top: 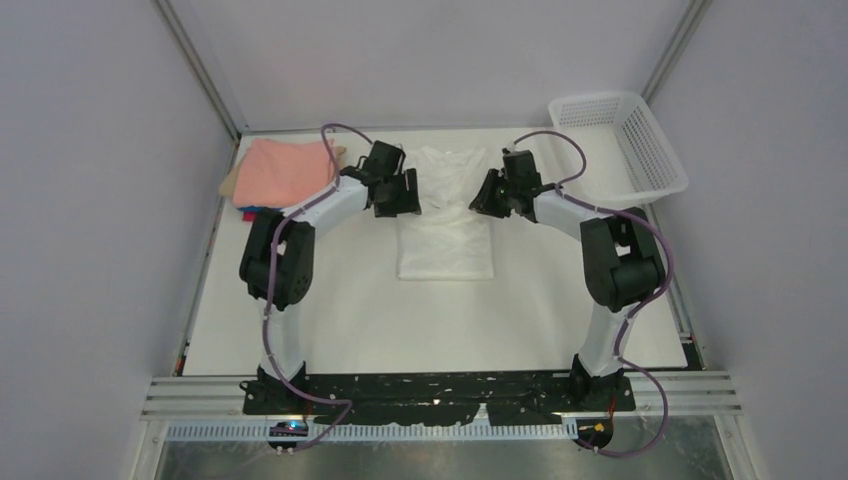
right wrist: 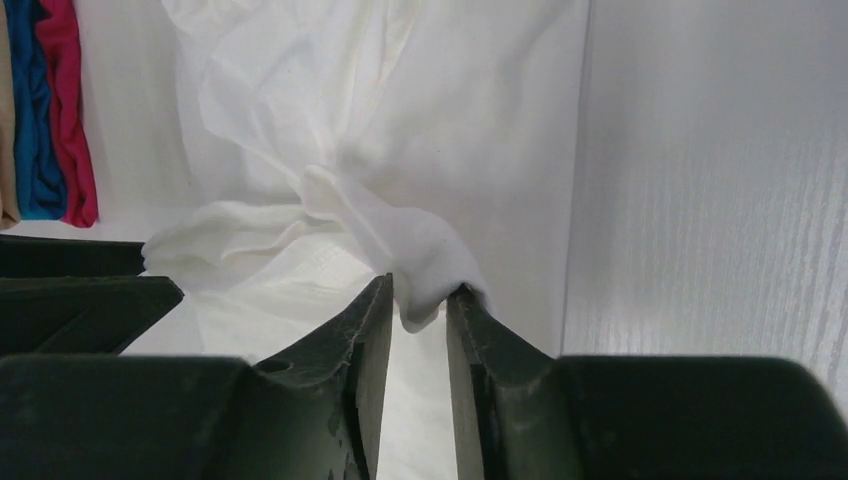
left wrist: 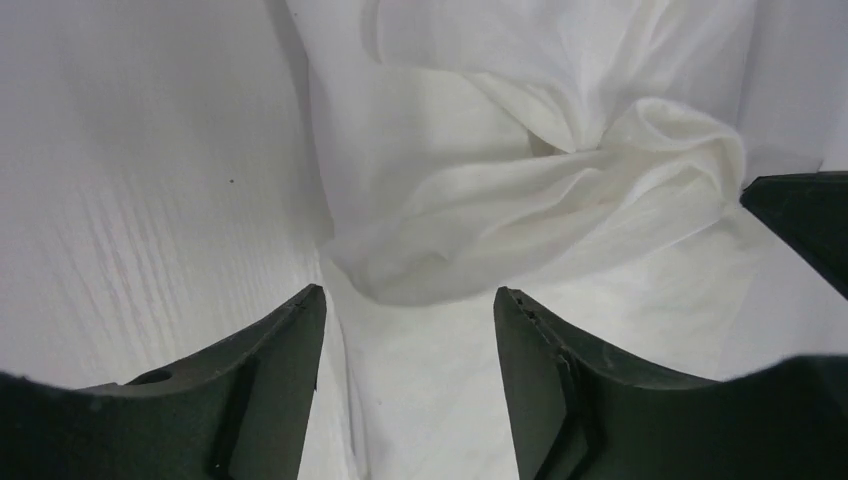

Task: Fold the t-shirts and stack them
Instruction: Fold the folded rectangular tshirt in 1/3 of the way, then grab one side of the 2/3 rectangular tshirt with both arms, then fold the long partially folded tshirt into a neat square

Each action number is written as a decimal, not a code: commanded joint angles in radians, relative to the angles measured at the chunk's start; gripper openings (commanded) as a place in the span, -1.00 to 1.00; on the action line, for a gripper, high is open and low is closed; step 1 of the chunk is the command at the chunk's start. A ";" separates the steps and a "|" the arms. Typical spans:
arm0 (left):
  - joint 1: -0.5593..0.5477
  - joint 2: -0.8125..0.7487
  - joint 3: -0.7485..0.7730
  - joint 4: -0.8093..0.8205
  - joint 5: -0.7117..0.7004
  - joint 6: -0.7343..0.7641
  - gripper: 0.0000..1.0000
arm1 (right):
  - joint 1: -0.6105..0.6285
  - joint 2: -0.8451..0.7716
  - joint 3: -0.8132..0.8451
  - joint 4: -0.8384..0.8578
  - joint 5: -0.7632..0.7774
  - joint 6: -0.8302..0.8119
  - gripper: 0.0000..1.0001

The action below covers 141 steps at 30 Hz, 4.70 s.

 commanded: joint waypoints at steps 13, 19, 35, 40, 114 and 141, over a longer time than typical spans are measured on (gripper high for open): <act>0.041 -0.489 -0.360 0.065 0.004 -0.018 0.99 | 0.051 -0.293 -0.149 0.033 -0.021 -0.086 0.90; 0.020 -0.527 -0.532 0.099 0.061 -0.073 0.99 | 0.122 -0.377 -0.280 0.024 0.090 -0.065 0.90; -0.036 -0.355 -0.605 0.185 0.153 -0.182 0.15 | 0.121 -0.625 -0.625 0.082 0.198 0.036 0.91; -0.058 -0.317 -0.599 0.209 0.161 -0.207 0.02 | 0.121 -0.635 -0.638 0.075 0.235 0.038 0.91; -0.138 -1.058 -0.517 -0.189 -0.034 -0.061 -1.00 | -0.007 -0.925 -0.197 -0.637 -0.464 -0.247 -0.89; 0.059 -0.303 -0.082 -0.109 0.204 0.049 -1.00 | -0.201 -0.465 -0.176 -0.278 -0.382 -0.117 -0.89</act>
